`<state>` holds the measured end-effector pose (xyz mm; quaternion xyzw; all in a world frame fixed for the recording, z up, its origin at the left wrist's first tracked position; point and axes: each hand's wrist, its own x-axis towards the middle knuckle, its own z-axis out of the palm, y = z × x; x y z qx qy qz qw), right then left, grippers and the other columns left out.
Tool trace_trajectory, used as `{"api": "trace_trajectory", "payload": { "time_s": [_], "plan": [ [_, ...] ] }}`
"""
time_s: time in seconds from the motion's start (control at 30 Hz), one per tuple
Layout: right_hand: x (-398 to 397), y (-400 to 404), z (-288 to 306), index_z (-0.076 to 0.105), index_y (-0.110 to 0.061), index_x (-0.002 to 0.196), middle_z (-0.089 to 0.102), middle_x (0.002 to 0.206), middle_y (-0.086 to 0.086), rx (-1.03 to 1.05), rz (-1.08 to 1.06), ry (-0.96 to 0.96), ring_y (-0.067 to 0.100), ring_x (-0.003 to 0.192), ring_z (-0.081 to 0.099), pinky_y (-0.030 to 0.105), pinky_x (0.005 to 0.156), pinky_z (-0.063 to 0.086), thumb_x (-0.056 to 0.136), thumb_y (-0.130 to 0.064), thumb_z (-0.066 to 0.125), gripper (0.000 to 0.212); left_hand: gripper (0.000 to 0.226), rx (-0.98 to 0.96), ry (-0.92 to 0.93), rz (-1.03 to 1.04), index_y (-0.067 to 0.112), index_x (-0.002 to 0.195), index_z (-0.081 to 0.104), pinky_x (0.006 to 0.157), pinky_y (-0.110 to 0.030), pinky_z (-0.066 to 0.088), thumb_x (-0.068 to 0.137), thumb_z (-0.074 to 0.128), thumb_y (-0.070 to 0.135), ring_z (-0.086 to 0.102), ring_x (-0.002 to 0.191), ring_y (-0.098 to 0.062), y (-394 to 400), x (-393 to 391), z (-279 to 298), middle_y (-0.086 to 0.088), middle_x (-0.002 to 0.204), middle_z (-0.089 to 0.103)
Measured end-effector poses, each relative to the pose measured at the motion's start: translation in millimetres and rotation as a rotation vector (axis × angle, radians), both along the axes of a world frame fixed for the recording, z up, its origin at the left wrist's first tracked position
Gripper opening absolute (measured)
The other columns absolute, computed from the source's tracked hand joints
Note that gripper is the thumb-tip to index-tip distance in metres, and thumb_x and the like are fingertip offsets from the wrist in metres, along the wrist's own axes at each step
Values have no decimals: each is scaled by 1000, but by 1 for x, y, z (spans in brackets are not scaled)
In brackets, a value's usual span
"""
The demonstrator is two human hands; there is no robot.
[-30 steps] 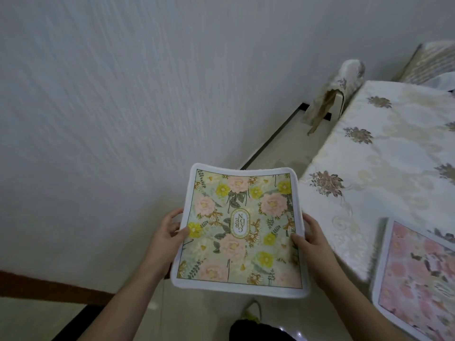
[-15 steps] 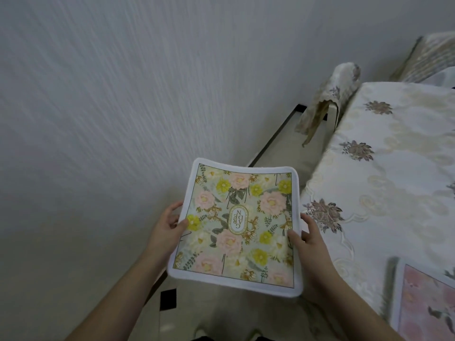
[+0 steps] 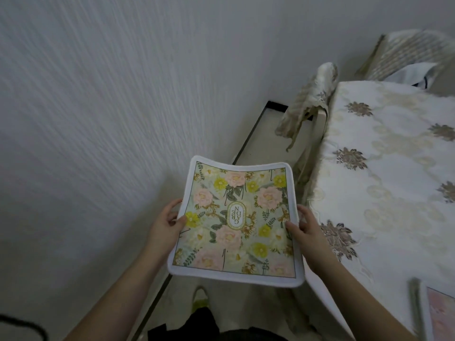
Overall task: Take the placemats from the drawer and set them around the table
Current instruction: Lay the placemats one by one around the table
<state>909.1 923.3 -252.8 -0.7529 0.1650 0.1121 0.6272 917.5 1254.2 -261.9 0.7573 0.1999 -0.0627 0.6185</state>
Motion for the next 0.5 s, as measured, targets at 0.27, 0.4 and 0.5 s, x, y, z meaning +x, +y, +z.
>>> {"api": "trace_trajectory", "payload": {
  "time_s": [0.27,0.4,0.5],
  "plan": [
    [46,40,13,48,-44,115,70,110,4,-8,-158,-43,20,84,74,35,64,61,98,-14,56,35,42,23,-67,-194,41,128,51,68,-40,61,98,59,13,74,86,-16,35,83,16,2,105,73],
    [56,33,12,49,-44,117,69,116,8,-5,-233,-49,25,88,73,50,76,60,98,-15,56,36,41,-10,-58,-259,43,124,51,67,-39,61,97,60,14,74,85,-16,24,116,21,3,103,73],
    [62,22,9,47,-37,129,69,115,9,-10,-305,-37,26,88,74,52,77,59,98,-17,57,38,40,-29,-59,-302,38,125,51,60,-31,58,97,59,10,73,79,-13,11,138,20,1,99,72]
  ]
}}
